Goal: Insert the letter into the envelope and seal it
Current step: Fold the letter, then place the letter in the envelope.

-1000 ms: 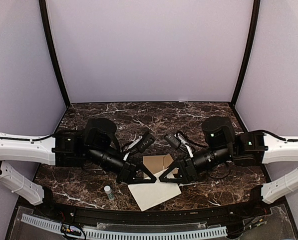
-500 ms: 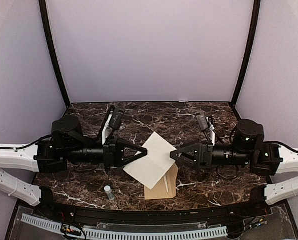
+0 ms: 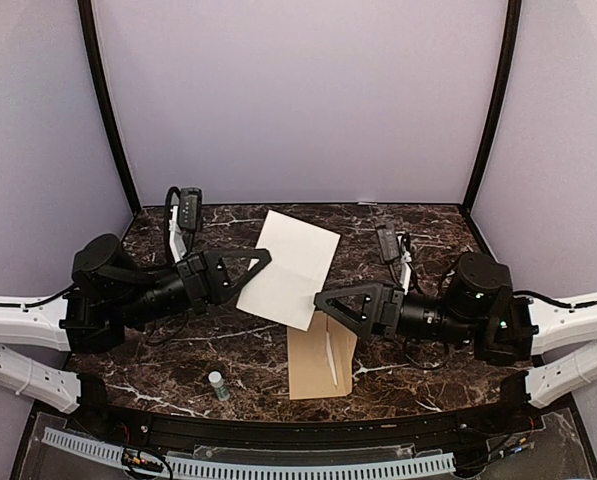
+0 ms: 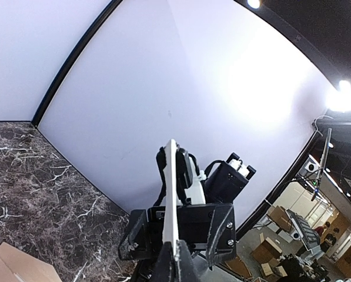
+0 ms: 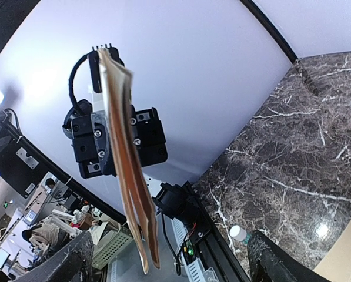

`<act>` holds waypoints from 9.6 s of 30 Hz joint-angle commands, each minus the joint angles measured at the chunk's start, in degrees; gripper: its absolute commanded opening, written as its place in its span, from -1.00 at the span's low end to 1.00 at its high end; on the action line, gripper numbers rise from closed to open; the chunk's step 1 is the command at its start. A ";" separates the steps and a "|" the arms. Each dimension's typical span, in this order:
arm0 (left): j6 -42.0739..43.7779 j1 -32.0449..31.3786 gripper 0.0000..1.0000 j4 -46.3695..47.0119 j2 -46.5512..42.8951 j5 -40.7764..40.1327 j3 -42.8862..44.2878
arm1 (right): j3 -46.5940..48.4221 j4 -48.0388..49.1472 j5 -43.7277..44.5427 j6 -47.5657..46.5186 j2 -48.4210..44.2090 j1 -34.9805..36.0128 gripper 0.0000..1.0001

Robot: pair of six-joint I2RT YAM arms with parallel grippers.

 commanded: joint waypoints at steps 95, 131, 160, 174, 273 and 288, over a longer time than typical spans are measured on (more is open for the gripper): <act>-8.50 0.68 -1.00 0.58 4.88 10.76 -1.46 | 9.71 -22.27 -8.94 -1.51 -2.44 -6.39 0.13; -8.24 0.69 -1.00 -4.24 7.01 13.06 0.75 | 9.41 -14.08 -11.30 -1.57 -0.01 -6.45 -0.93; -9.19 1.36 0.48 -27.80 15.58 -1.69 5.41 | 8.84 -37.23 6.41 1.87 -2.00 -6.74 -1.00; -15.21 6.84 0.24 -22.70 23.09 3.83 -1.18 | 4.36 -35.61 4.72 2.74 2.41 -12.48 -1.00; -15.42 7.81 -0.32 -17.76 41.22 14.73 1.19 | -5.93 -19.26 -0.11 3.61 21.87 -19.00 -1.00; -15.75 7.79 -0.35 -16.87 41.30 15.36 0.97 | -5.30 -16.38 -1.35 4.72 24.84 -17.53 -1.00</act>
